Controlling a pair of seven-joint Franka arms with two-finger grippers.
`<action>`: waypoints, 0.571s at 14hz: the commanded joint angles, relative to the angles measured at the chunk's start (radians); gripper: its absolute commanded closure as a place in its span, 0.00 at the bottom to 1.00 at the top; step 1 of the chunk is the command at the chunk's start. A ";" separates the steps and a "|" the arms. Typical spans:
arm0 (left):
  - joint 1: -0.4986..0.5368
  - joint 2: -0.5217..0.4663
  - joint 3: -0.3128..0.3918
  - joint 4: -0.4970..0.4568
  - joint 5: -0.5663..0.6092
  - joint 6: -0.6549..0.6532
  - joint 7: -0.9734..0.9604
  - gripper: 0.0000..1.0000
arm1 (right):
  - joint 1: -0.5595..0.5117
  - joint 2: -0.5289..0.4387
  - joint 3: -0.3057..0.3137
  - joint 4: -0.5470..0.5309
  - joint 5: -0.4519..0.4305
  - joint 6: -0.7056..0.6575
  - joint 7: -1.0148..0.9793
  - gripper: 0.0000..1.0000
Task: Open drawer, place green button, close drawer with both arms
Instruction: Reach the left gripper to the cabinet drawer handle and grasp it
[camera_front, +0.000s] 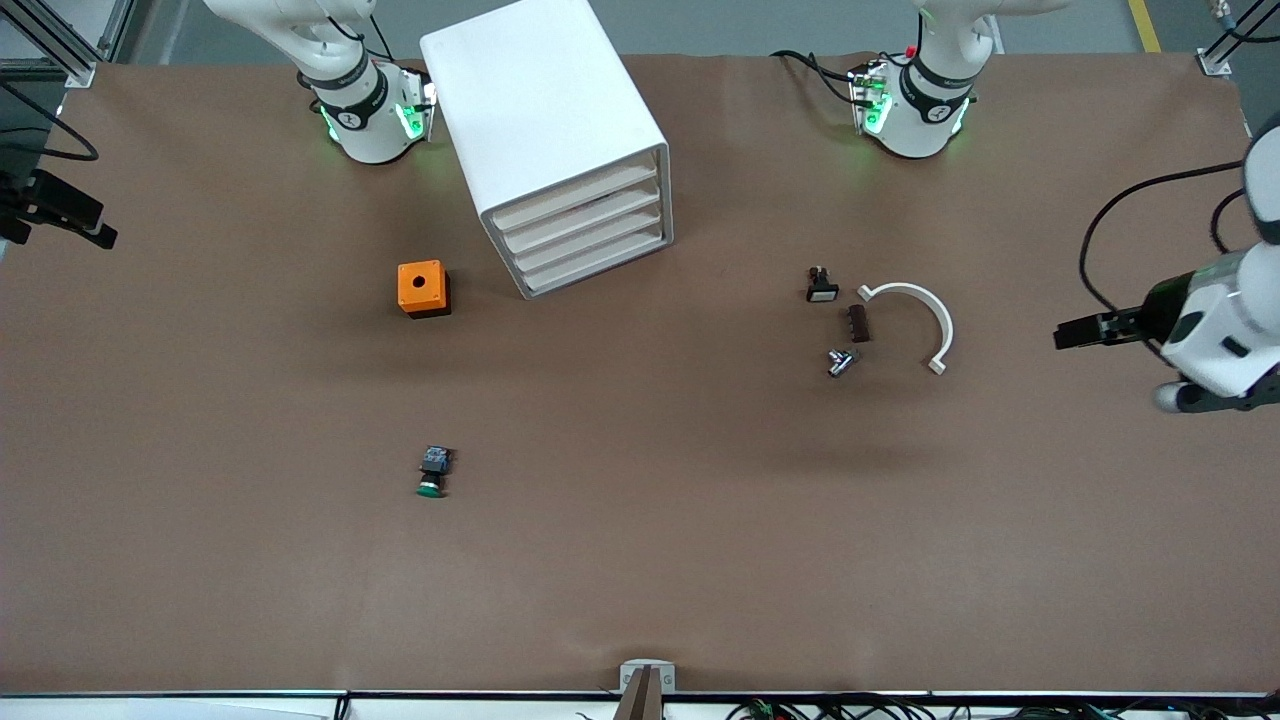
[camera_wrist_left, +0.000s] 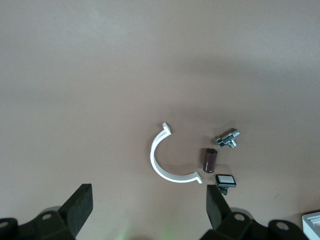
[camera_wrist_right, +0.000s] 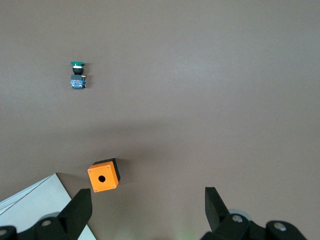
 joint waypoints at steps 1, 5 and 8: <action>-0.082 0.030 -0.001 0.024 0.003 -0.033 -0.108 0.01 | -0.010 -0.024 0.009 -0.021 -0.007 0.000 -0.002 0.00; -0.200 0.096 -0.001 0.088 -0.125 -0.090 -0.362 0.00 | -0.010 -0.024 0.009 -0.021 -0.007 -0.002 -0.001 0.00; -0.275 0.168 -0.001 0.135 -0.266 -0.104 -0.675 0.00 | -0.010 -0.024 0.009 -0.021 -0.007 -0.002 -0.001 0.00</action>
